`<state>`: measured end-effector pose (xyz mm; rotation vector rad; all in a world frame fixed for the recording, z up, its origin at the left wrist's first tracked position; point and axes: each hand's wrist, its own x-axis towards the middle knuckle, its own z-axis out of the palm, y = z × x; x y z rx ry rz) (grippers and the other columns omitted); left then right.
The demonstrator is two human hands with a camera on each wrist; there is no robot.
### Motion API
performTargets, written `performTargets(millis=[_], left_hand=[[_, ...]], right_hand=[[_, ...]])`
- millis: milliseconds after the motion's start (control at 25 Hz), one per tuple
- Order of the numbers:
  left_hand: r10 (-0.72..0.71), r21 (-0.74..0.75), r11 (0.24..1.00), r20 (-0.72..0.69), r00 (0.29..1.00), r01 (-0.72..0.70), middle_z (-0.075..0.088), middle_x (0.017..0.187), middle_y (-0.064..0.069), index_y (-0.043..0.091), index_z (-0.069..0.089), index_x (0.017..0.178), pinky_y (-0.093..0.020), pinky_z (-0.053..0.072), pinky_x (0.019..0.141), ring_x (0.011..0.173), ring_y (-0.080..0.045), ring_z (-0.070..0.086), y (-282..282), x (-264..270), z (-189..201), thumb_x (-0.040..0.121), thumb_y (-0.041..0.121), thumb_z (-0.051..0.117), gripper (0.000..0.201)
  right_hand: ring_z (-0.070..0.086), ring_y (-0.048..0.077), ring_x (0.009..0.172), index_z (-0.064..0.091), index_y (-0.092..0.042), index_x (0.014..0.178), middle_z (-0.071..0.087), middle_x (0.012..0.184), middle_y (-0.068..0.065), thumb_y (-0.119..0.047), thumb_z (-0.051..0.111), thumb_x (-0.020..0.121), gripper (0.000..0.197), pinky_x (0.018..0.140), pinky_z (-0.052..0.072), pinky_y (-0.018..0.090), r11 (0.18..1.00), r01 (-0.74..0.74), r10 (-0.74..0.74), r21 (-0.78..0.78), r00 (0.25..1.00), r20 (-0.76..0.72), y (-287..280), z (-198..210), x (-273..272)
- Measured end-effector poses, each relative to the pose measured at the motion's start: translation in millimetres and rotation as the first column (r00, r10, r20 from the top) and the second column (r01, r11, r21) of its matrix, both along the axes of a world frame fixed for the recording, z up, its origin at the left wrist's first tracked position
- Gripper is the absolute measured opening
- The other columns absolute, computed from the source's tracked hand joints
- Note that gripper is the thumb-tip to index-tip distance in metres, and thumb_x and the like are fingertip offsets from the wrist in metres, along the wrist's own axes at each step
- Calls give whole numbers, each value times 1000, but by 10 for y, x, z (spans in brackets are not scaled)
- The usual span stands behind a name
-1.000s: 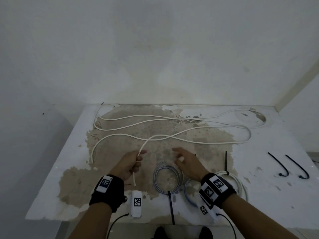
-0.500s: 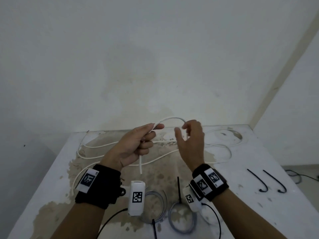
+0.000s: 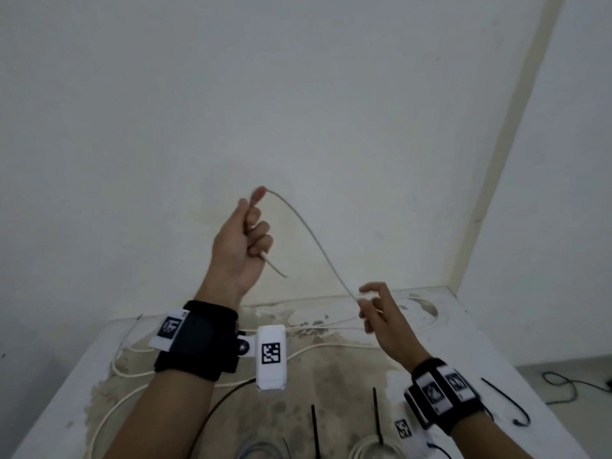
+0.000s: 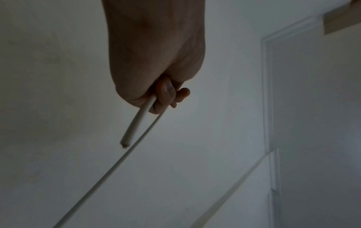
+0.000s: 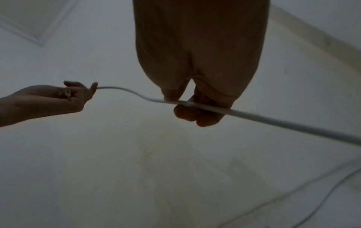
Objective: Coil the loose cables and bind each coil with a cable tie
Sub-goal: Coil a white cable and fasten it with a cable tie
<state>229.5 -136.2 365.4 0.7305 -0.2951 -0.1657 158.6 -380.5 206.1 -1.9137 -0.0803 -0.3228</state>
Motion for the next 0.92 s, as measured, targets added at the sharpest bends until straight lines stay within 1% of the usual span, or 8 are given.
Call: performTargets(millis=[120,240,320,480,560,640,800,920], left_hand=[[139,50,989,12,990,-140,48,60,11,14,61,119,-15,21,38,39,-5,27,-25,147,-30,104,27,36,32],[120,188,975,10,993,-120,62,69,6,11,63,118,-14,38,43,47,-3,48,-374,62,-193,103,24,41,30],[77,323,942,63,995,-93,66,73,2,8,63,116,-17,50,53,59,-8,64,-652,-63,-290,104,23,39,30],[-178,650,760,232,956,-16,61,79,-8,5,61,120,-31,59,68,71,-22,71,-939,-362,-361,106,24,35,35],[-313,758,651,228,922,33,66,84,-11,11,64,116,-30,56,59,61,-22,67,-976,-485,-317,106,26,35,35],[-380,773,623,171,909,115,64,75,-9,13,68,111,-23,39,45,42,-13,49,-993,-555,-274,105,25,35,36],[-473,457,763,-86,877,456,30,51,5,4,69,111,-19,11,37,35,-2,19,-960,-540,-237,101,28,35,43],[-415,398,824,-60,908,403,26,50,7,3,68,112,-18,14,36,37,-3,20,-958,-530,-282,101,29,34,44]], right_hand=[[46,3,56,66,-38,96,59,73,-14,-35,52,102,16,61,41,22,959,-117,101,-257,992,-76,-357,146,-193],[56,3,71,74,-37,104,68,85,-14,-38,55,100,20,66,44,20,826,-220,191,-519,975,-111,-423,573,-400],[55,4,69,76,-31,105,67,83,-10,-30,58,98,19,63,42,18,777,-252,267,-577,962,-60,-360,945,-513],[53,9,60,75,-25,102,64,79,-12,-14,64,93,18,58,39,12,827,-100,258,-554,942,215,-441,1496,-546],[54,11,61,75,-24,100,67,82,-15,-15,67,93,14,58,38,11,871,-68,219,-487,940,262,-512,1615,-520],[57,11,69,76,-25,102,67,87,-11,-20,67,94,13,63,39,11,897,-87,221,-433,937,270,-525,1628,-468],[51,12,64,75,-32,111,63,94,-3,-28,58,99,20,63,45,25,966,-40,105,-255,964,246,-508,1452,-322],[43,10,54,73,-26,111,60,74,0,-27,47,105,27,52,37,23,988,-93,116,-121,973,199,-388,1300,-283]])
